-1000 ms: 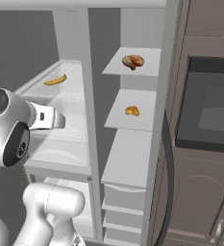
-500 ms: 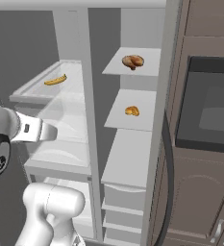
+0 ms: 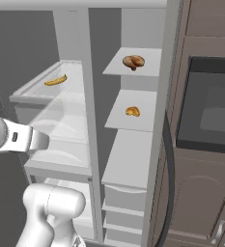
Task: There's a chicken drumstick in the fridge that needs to be moved to the freezer for freezing. Pick up the chicken drumstick from the fridge, place it on any shelf in the freezer, and close the fridge and freezer doors when done.
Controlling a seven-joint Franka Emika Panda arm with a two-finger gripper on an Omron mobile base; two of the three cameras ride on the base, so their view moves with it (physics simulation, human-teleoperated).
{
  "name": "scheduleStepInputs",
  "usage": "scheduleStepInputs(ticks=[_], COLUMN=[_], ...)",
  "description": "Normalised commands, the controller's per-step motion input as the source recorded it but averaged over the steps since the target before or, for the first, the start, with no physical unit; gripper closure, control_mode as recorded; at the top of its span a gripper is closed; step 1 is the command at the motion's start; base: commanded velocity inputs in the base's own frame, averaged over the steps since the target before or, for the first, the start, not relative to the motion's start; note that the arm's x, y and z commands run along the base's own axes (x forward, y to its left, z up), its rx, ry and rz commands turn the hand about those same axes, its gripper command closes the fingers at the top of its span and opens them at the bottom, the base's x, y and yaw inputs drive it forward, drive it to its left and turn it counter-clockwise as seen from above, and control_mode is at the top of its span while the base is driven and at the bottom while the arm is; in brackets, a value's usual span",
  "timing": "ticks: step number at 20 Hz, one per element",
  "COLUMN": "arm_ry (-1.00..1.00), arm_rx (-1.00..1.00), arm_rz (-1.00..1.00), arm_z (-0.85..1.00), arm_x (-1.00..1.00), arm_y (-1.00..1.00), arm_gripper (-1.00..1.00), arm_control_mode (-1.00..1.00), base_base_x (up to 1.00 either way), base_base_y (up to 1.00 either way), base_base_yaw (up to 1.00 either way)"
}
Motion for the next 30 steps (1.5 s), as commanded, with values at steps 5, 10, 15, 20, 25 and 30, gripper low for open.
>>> scheduleStepInputs(ticks=[5,10,15,20,25,30], arm_ry=[0.0,0.0,0.0,0.0,0.0,0.0], arm_rx=[0.0,0.0,0.0,0.0,0.0,0.0], arm_rz=[0.0,0.0,0.0,0.0,0.0,0.0], arm_z=[0.0,0.0,0.0,0.0,0.0,0.0], arm_x=[0.0,0.0,0.0,0.0,0.0,0.0], arm_y=[0.0,0.0,0.0,0.0,0.0,0.0], arm_gripper=[-1.0,-1.0,-1.0,-1.0,-1.0,-1.0], arm_control_mode=[1.0,1.0,1.0,1.0,1.0,1.0], base_base_x=[-0.65,-0.62,-0.27,-0.07,-0.56,-0.29], base_base_y=[0.0,0.0,0.01,0.02,0.0,0.0], base_base_yaw=[0.05,0.04,0.0,0.0,0.0,0.0])
